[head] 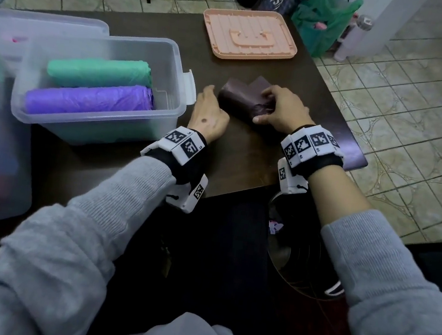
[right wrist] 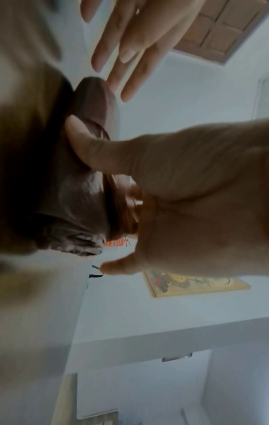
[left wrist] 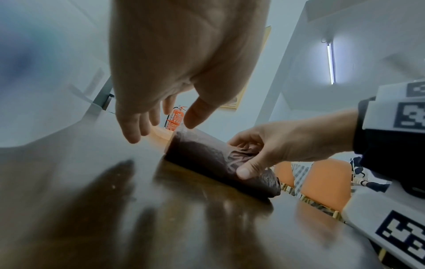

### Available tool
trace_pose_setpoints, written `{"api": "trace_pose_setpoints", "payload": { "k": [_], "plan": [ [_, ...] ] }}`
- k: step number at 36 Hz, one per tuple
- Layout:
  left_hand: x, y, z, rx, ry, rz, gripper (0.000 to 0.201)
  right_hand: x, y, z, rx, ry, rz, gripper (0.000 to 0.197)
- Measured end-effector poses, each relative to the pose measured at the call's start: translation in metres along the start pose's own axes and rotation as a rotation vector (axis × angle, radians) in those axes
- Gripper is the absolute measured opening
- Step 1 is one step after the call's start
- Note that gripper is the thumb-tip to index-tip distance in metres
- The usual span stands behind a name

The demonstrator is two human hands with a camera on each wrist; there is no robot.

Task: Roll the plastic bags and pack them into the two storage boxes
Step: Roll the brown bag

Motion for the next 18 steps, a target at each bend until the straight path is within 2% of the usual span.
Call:
{"api": "trace_pose_setpoints", "payload": {
  "k": [6, 9, 13, 16, 18],
  "plan": [
    [0.002, -0.001, 0.001, 0.038, 0.011, 0.041, 0.06, 0.006, -0.006, -0.006, 0.141, -0.044, 0.101, 0.085],
    [0.002, -0.005, -0.002, 0.083, -0.007, 0.102, 0.052, 0.012, -0.01, -0.009, 0.229, 0.011, 0.154, 0.084],
    [0.003, -0.007, -0.004, 0.094, -0.042, 0.101, 0.046, 0.021, -0.015, -0.011, 0.31, 0.069, 0.219, 0.084],
    [0.004, -0.007, -0.003, 0.06, -0.051, 0.087, 0.043, 0.023, -0.014, -0.012, 0.286, -0.035, 0.201, 0.09],
    [0.005, -0.007, -0.002, 0.042, -0.052, 0.081, 0.04, 0.024, -0.016, -0.007, 0.211, -0.064, 0.162, 0.076]
  ]
}}
Point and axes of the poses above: each hand's wrist, its own x-axis away from the middle knuckle, its own z-axis out of the back of the hand, y = z × x, the point moved 7 cm from there along -x, towards the middle knuckle, and after that the axes turned 8 degrees about -x, right-handed, at the moved point
